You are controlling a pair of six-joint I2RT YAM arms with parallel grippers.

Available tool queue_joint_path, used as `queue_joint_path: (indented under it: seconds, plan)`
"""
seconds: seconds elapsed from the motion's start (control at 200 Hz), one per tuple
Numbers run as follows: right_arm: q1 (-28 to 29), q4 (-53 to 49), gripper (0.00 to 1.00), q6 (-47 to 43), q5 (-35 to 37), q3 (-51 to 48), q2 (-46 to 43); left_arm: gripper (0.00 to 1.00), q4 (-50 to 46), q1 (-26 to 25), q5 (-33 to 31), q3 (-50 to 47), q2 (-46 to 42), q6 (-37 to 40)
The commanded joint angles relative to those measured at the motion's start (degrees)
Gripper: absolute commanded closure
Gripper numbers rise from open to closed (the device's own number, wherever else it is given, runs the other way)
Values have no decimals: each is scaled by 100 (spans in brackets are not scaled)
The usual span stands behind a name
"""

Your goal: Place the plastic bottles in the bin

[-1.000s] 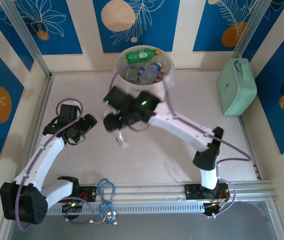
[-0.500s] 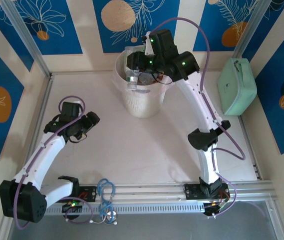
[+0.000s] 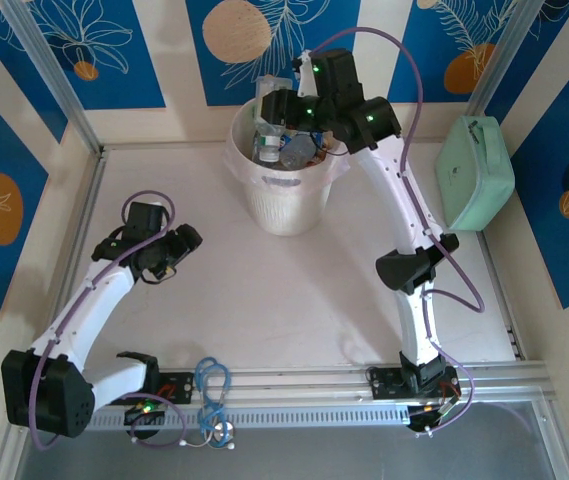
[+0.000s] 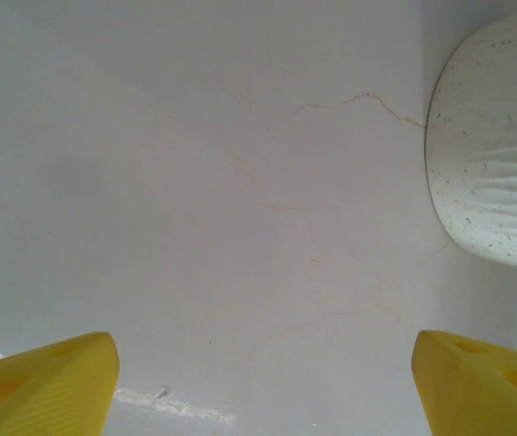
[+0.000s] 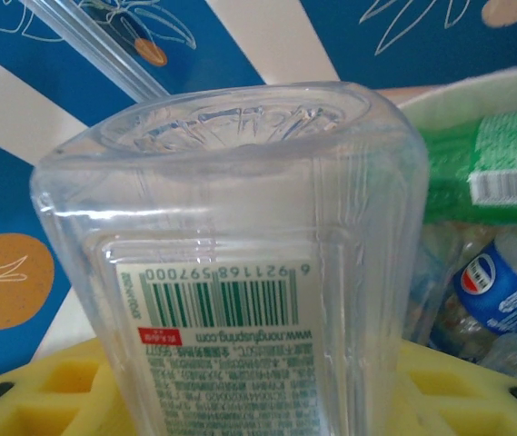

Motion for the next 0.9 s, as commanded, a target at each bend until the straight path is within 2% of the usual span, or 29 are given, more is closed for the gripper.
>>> queue_joint_path:
  seconds: [0.0,0.185,0.235,0.34,0.41,0.745,0.895]
  plan:
    - [-20,114,50,-381,261,203,101,16,-65,-73,37,115,35,-11]
    - [47,-4,46,-677,472,130,249,16,-67,-79,10,133,87,-3]
    - [80,-24,40,-754,506,137,315,16,-56,-78,6,118,101,-14]
    - [167,-75,18,-882,640,154,400,16,-30,-91,3,90,106,-49]
    - [199,-86,14,-929,704,152,419,16,-21,-107,-8,75,97,-65]
    - [313,-147,13,-985,859,165,238,16,41,-160,-5,133,123,-76]
    - [416,-281,13,-879,957,198,-12,16,-89,-302,-281,374,16,112]
